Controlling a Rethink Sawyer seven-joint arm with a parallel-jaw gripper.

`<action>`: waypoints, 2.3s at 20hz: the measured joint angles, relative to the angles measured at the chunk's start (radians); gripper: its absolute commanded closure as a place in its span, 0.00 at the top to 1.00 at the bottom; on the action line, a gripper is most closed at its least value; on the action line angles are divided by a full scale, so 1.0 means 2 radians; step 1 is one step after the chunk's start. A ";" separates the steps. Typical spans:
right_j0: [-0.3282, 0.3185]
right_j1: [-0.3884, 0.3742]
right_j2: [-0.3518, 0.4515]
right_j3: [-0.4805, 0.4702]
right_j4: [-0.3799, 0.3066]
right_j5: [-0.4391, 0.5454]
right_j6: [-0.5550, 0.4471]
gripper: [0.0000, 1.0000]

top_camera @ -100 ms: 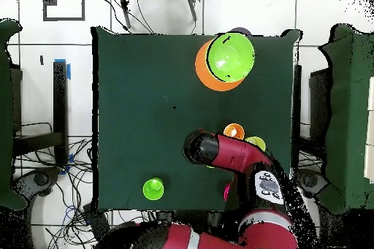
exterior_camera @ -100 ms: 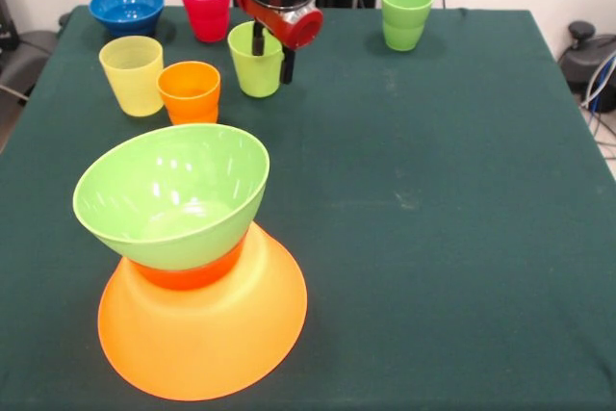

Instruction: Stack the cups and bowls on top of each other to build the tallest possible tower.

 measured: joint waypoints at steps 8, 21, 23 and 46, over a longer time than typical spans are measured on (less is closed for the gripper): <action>0.000 0.012 0.000 0.000 0.000 0.000 0.000 0.00; 0.000 0.011 -0.007 0.000 0.000 0.011 0.000 0.00; 0.000 0.011 -0.007 0.000 0.000 0.013 0.000 0.00; 0.000 -0.043 -0.007 -0.041 0.000 0.125 0.000 0.00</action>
